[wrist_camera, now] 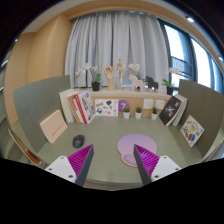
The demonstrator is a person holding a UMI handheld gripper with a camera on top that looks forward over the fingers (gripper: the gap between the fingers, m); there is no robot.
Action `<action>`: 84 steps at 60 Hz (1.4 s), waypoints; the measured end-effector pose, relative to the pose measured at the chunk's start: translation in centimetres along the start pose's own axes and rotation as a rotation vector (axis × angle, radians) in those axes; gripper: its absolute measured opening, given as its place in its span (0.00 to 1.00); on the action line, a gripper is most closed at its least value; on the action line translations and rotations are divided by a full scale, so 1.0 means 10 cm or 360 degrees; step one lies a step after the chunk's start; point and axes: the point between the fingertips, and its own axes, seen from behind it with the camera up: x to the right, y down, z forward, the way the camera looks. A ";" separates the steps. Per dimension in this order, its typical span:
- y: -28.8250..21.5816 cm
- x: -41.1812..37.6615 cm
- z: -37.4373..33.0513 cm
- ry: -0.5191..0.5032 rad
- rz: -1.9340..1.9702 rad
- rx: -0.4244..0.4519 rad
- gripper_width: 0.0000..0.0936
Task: Arrange mouse
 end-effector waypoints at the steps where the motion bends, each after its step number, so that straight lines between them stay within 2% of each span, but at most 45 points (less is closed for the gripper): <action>1: 0.11 -0.02 0.04 0.0002 0.0002 -0.0025 0.86; 14: 1.06 -0.75 0.43 -0.0083 0.0005 -0.0304 0.86; 26: 1.49 -1.45 1.02 -0.0163 -0.0016 -0.0486 0.86; 43: 1.40 -1.92 2.10 -0.0125 -0.0088 -0.0581 0.86; 62: 1.06 -2.14 3.00 -0.0062 -0.0098 -0.0610 0.84; 70: 1.02 -2.16 3.13 -0.0052 -0.0064 -0.0635 0.73; 76: 1.01 -2.08 3.15 -0.0001 -0.0024 -0.0652 0.56; 81: 1.02 -2.07 3.15 -0.0003 -0.0030 -0.0680 0.53; 84: 1.02 -2.07 3.15 -0.0008 -0.0053 -0.0695 0.47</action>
